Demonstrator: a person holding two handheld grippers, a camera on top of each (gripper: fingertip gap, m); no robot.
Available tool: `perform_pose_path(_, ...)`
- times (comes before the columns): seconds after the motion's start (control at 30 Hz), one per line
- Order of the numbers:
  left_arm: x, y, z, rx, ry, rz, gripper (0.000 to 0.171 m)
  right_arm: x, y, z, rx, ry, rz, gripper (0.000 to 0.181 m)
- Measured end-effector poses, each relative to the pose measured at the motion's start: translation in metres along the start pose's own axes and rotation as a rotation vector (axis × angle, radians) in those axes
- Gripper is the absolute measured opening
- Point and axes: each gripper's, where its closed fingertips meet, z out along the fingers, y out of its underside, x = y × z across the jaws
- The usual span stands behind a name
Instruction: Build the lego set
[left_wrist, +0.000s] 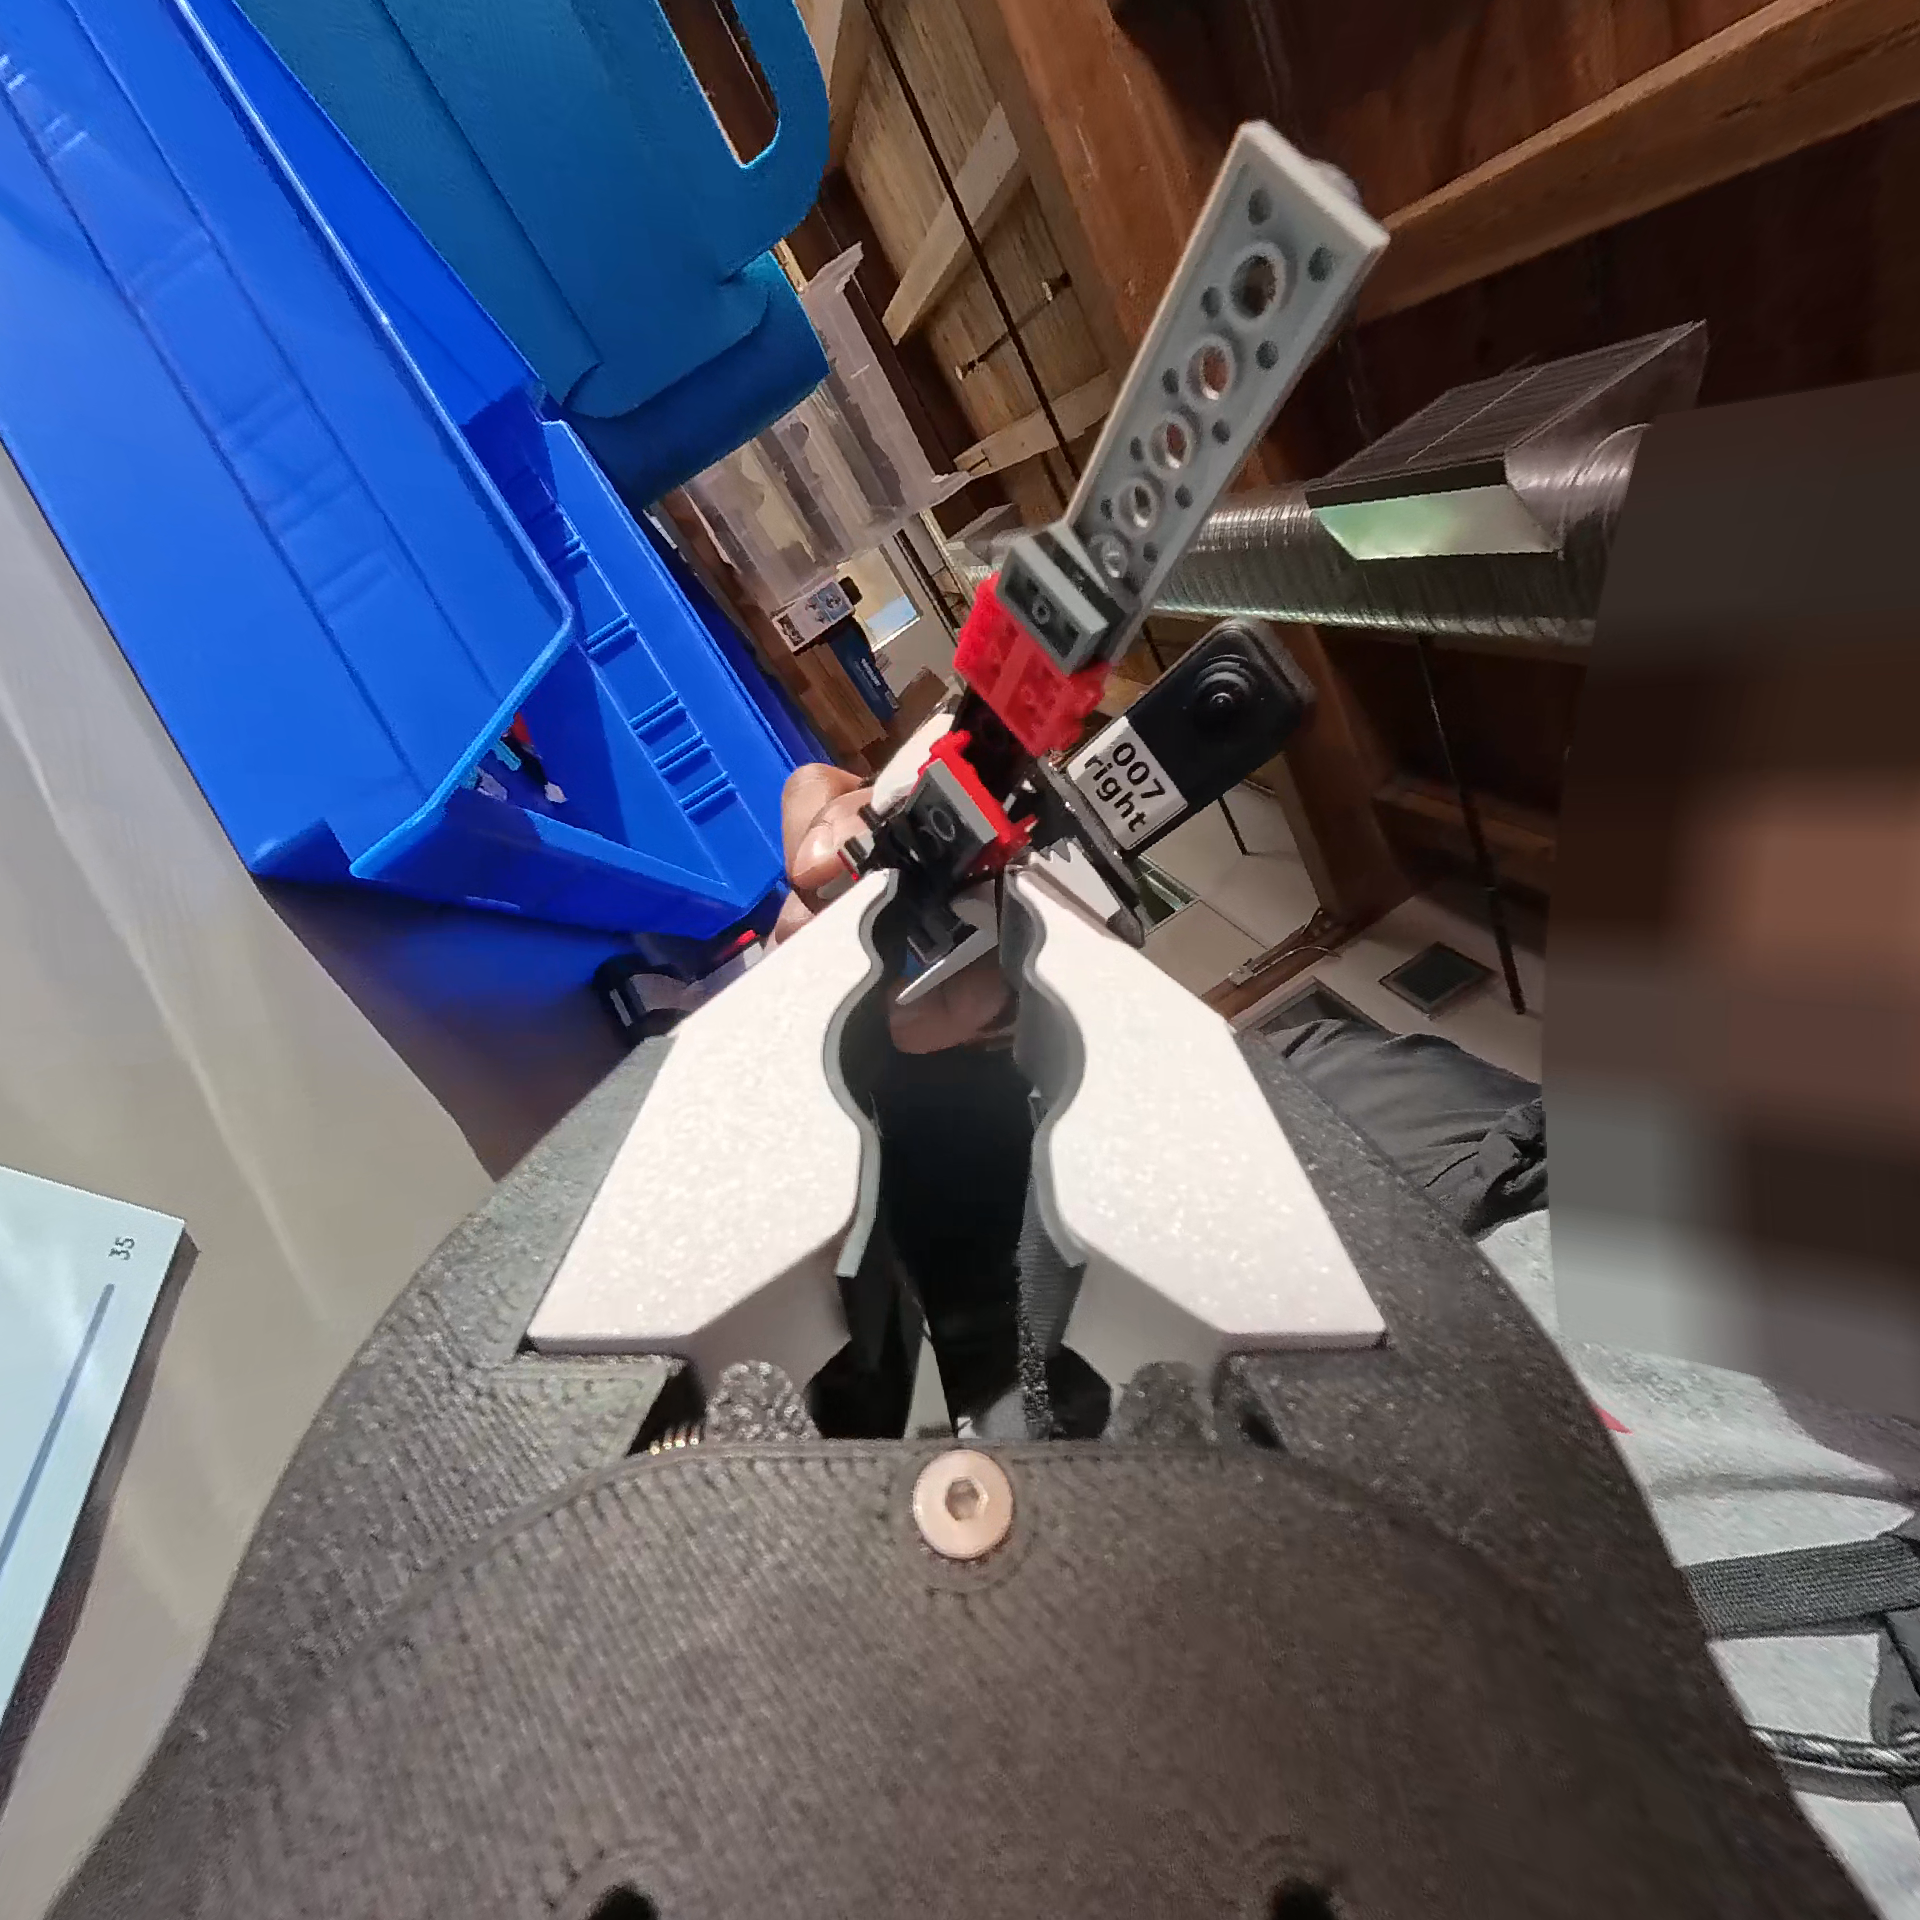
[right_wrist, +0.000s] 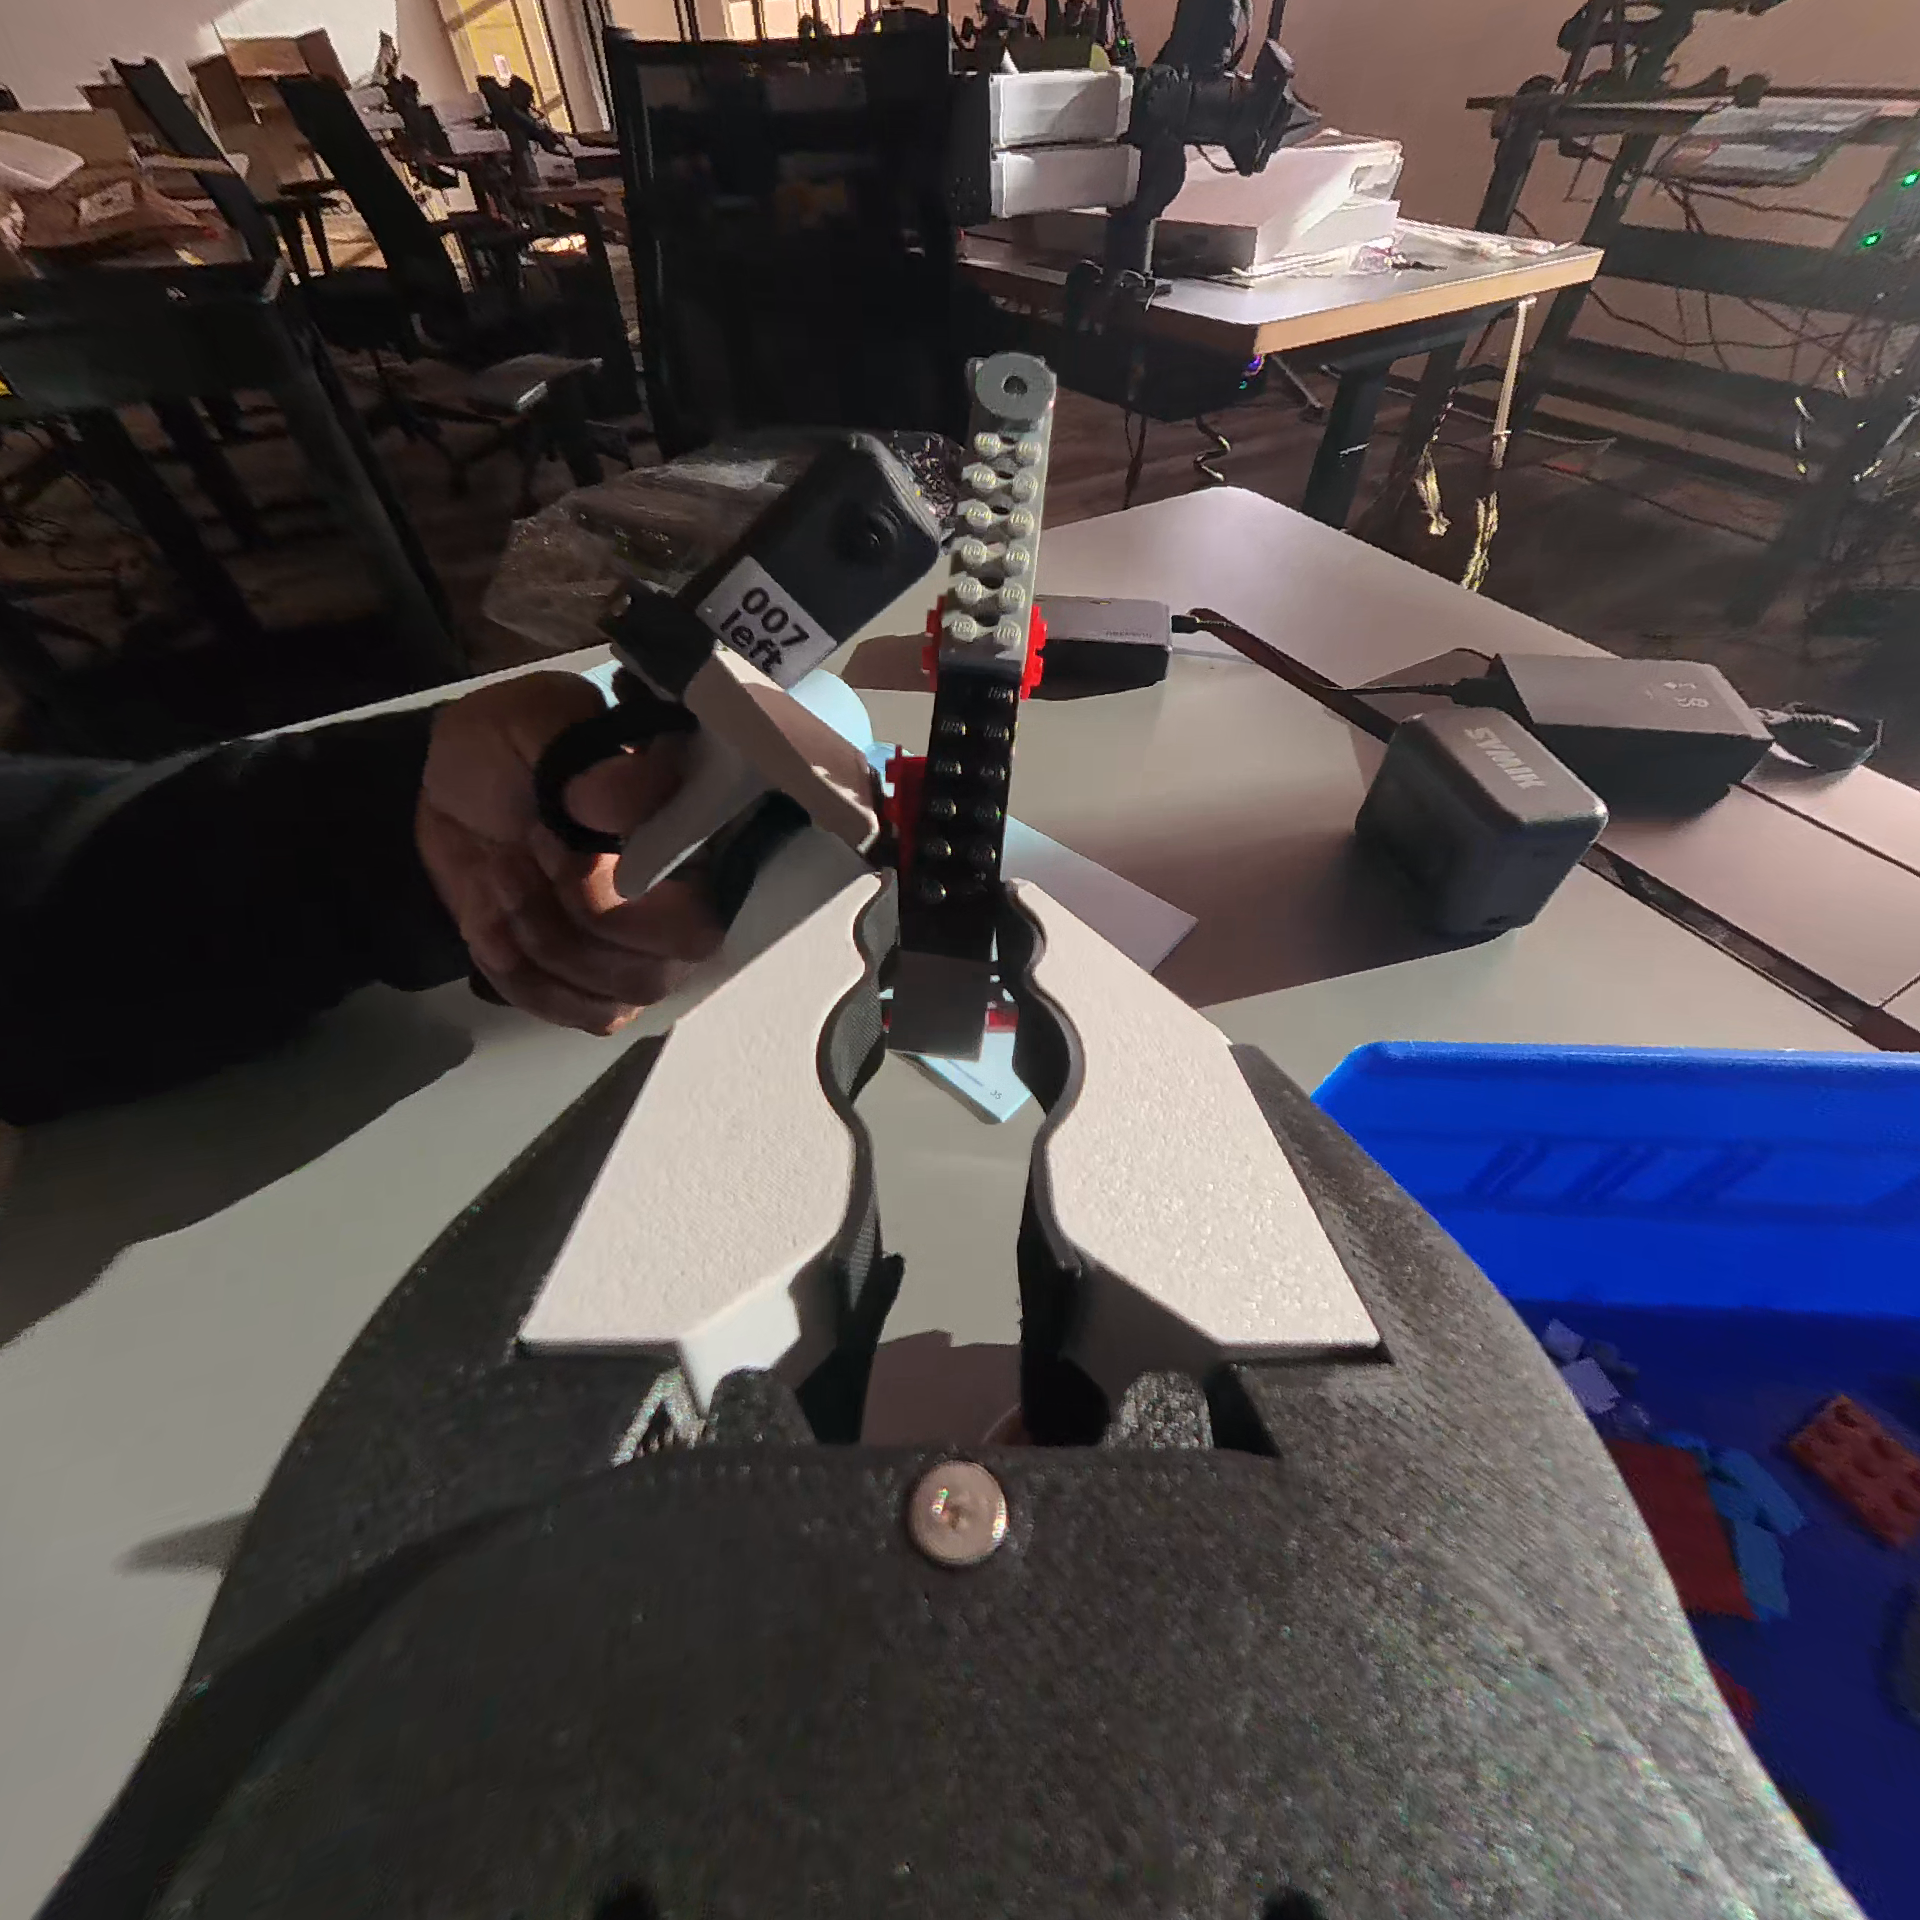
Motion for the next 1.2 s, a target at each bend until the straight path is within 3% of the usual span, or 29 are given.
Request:
perform_pose_path(0.33,0.003,-0.003,-0.001,0.026,0.046,0.035,0.02,-0.001,-0.004,-0.002,0.049,-0.102,0.207,0.018)
perform_pose_path(0.57,0.003,-0.007,-0.004,0.035,0.01,0.206,0.036,-0.006,-0.006,-0.004,0.07,-0.203,0.346,0.018)
perform_pose_path(0.77,0.014,-0.009,-0.004,0.072,0.06,0.271,0.035,-0.009,-0.003,-0.001,0.052,-0.205,0.338,0.018)
perform_pose_path(0.87,0.01,-0.006,-0.003,0.061,0.047,0.287,0.025,-0.011,-0.003,0.0,0.05,-0.21,0.332,0.018)
perform_pose_path(1.2,0.004,-0.007,-0.003,0.117,0.125,0.164,0.023,-0.007,0.0,0.0,0.029,-0.155,0.23,0.02)
